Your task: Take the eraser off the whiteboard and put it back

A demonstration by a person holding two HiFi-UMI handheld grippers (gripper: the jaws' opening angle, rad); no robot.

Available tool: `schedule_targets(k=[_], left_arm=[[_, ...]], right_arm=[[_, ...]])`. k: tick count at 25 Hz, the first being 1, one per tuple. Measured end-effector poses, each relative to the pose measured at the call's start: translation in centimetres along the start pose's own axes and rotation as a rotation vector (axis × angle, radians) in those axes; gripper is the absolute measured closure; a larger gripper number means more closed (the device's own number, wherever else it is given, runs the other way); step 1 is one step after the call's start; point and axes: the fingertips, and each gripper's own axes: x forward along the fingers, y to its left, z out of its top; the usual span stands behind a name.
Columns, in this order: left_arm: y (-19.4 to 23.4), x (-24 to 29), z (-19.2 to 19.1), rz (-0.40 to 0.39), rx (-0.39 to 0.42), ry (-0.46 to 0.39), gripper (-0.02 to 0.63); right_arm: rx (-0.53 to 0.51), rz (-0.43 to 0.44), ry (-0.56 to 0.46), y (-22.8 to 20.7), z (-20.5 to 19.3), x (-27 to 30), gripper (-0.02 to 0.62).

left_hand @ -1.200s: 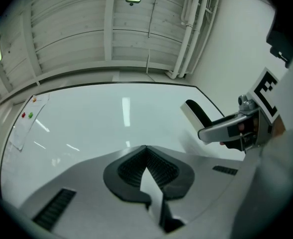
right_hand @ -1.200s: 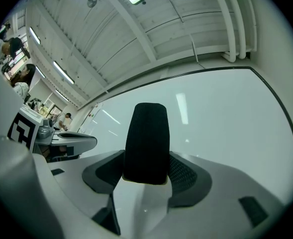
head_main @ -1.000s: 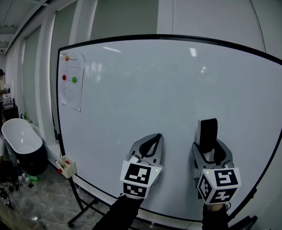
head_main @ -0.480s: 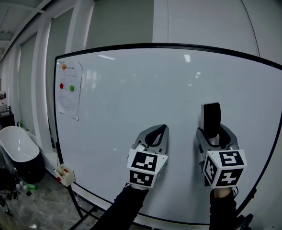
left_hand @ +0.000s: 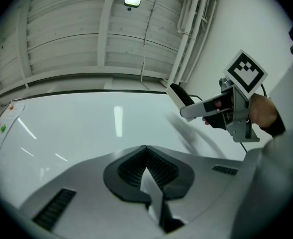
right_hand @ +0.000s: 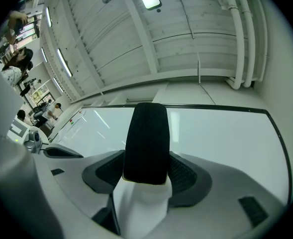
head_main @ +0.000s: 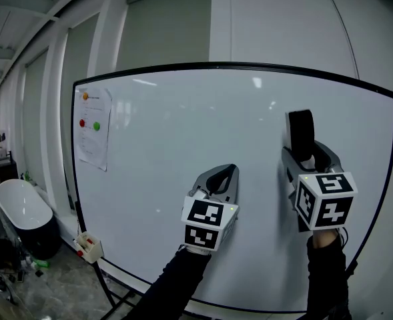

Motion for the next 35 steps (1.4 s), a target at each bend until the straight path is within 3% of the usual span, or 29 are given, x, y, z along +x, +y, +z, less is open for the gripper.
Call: schedule_targets(k=[16, 21, 28, 35], left_arm=[[0.6, 4.0, 5.2, -0.018, 0.044, -0.079, 0.6], [0.2, 4.4, 5.2, -0.028, 0.044, -0.096, 0.6], [-0.2, 4.8, 4.0, -0.048, 0.028, -0.1, 0.6], [-0.1, 5.1, 4.1, -0.047, 0.022, -0.11, 0.6]], right_arm=[[-0.018, -0.035, 0.05, -5.1, 4.5, 4.1, 0.319], [-0.083, -0.076, 0.077, -6.7, 6.4, 5.0, 0.319], [-0.144, -0.137, 0.132, -7.8, 6.2, 5.8, 0.319], [-0.15, -0.149, 0.116, -7.7, 6.0, 5.8, 0.319]])
